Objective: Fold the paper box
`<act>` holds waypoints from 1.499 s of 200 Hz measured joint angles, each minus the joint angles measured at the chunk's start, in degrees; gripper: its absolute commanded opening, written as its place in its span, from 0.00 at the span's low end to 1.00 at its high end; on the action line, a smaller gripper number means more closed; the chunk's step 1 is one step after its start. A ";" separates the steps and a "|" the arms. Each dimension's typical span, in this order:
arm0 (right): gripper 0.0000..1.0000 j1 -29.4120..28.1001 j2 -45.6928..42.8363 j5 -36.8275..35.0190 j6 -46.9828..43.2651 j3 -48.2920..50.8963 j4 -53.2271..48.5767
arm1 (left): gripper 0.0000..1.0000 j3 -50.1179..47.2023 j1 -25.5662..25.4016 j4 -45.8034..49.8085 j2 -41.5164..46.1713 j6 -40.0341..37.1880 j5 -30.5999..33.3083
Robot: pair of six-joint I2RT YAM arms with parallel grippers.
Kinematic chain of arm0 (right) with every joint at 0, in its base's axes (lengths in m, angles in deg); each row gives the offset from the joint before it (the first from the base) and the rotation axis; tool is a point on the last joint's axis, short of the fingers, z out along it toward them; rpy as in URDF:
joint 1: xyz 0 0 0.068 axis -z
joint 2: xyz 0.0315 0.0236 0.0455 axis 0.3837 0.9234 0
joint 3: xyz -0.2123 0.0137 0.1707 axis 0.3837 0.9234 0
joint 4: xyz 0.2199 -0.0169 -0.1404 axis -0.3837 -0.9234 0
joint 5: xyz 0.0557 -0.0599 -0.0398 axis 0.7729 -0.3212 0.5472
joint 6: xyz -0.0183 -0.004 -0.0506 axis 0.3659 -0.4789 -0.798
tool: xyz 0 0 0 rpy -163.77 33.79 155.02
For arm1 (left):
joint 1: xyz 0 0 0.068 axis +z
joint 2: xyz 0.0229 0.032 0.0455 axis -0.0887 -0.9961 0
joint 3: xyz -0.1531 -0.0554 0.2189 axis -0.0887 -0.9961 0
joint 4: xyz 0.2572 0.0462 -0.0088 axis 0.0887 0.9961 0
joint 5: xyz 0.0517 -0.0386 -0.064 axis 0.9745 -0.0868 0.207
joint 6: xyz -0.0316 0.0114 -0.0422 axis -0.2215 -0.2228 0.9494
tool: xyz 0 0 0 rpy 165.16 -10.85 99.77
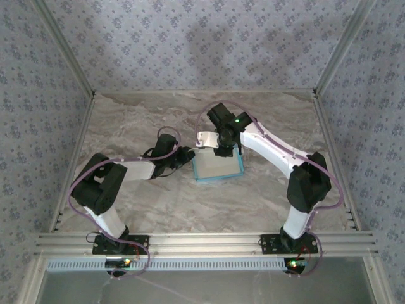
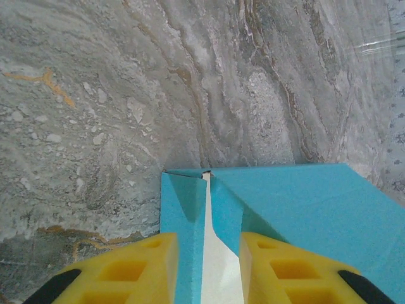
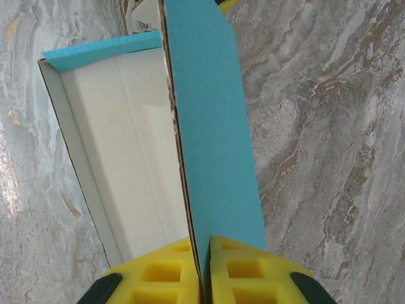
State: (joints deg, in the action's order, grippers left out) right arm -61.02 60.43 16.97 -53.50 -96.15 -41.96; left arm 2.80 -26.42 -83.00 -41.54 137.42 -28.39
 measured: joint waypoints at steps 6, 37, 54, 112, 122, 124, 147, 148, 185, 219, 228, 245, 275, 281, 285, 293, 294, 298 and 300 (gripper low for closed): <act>0.11 0.00 0.04 0.00 0.00 -0.07 -0.09 | 0.31 0.00 0.00 0.00 0.00 0.13 0.02; 0.10 -0.11 0.20 0.00 0.02 -0.09 -0.28 | 0.31 -0.04 0.00 -0.04 0.00 0.24 0.02; 0.09 -0.20 0.17 0.20 0.02 0.57 0.00 | 0.31 -0.68 0.02 -0.66 0.02 0.22 -0.02; 0.12 -2.58 -0.28 1.01 0.26 9.81 4.74 | 0.31 -5.16 1.53 -2.43 3.58 -0.24 -2.12; 0.14 -2.91 -0.44 0.98 0.59 10.71 5.33 | 0.31 -5.27 1.86 -2.32 5.01 -0.79 -2.34; 0.15 -2.95 -0.46 0.98 0.57 10.82 5.44 | 0.31 -5.27 1.90 -2.29 5.29 -0.85 -2.36; 0.24 -3.34 -0.98 0.96 1.11 12.02 6.32 | 0.31 -5.40 2.75 -0.17 9.81 -3.39 -1.88; 0.24 -3.34 -0.98 0.98 1.07 12.07 6.38 | 0.31 -5.40 2.80 -0.07 9.97 -3.52 -1.81; 0.36 -3.48 -1.75 1.51 1.92 12.98 7.34 | 0.37 -5.38 4.87 7.26 18.32 -9.77 2.97; 0.45 -3.48 -2.56 2.89 3.30 14.78 8.11 | 0.38 -2.38 5.27 14.88 20.02 -13.57 7.08; 0.45 -3.48 -2.73 3.10 3.67 15.28 8.39 | 0.38 -0.63 5.25 16.72 19.37 -14.23 7.15; 0.45 -3.48 -2.91 3.50 4.28 16.00 8.98 | 0.38 3.32 4.85 19.23 17.14 -15.72 6.73; 0.43 -3.48 -2.91 3.65 4.70 16.37 9.68 | 0.38 11.21 0.59 22.93 10.38 -19.69 4.52; 0.43 -3.48 -2.89 3.72 4.76 16.44 9.79 | 0.38 12.13 -0.28 23.19 9.14 -20.13 4.00; 0.43 -3.48 -2.89 3.85 4.94 16.52 9.90 | 0.38 12.50 -0.79 23.30 8.46 -20.50 3.67; 0.43 -3.48 -2.89 4.15 5.14 16.76 10.25 | 0.38 12.72 -1.86 23.28 6.95 -20.83 3.13; 0.43 -3.48 -2.89 4.20 5.14 16.79 10.27 | 0.38 12.70 -1.95 23.28 6.80 -20.81 3.08; 0.43 -3.48 -2.89 4.44 5.20 16.98 10.54 | 0.38 12.59 -2.34 23.32 6.14 -20.81 2.86; 0.42 -3.48 -2.89 4.52 5.20 17.07 10.62 | 0.38 12.46 -2.49 23.30 5.79 -20.79 2.78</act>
State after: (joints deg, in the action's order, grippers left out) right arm -64.50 57.55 21.49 -48.30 -79.08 -31.34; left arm 15.26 -28.91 -59.70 -35.75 116.63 -25.62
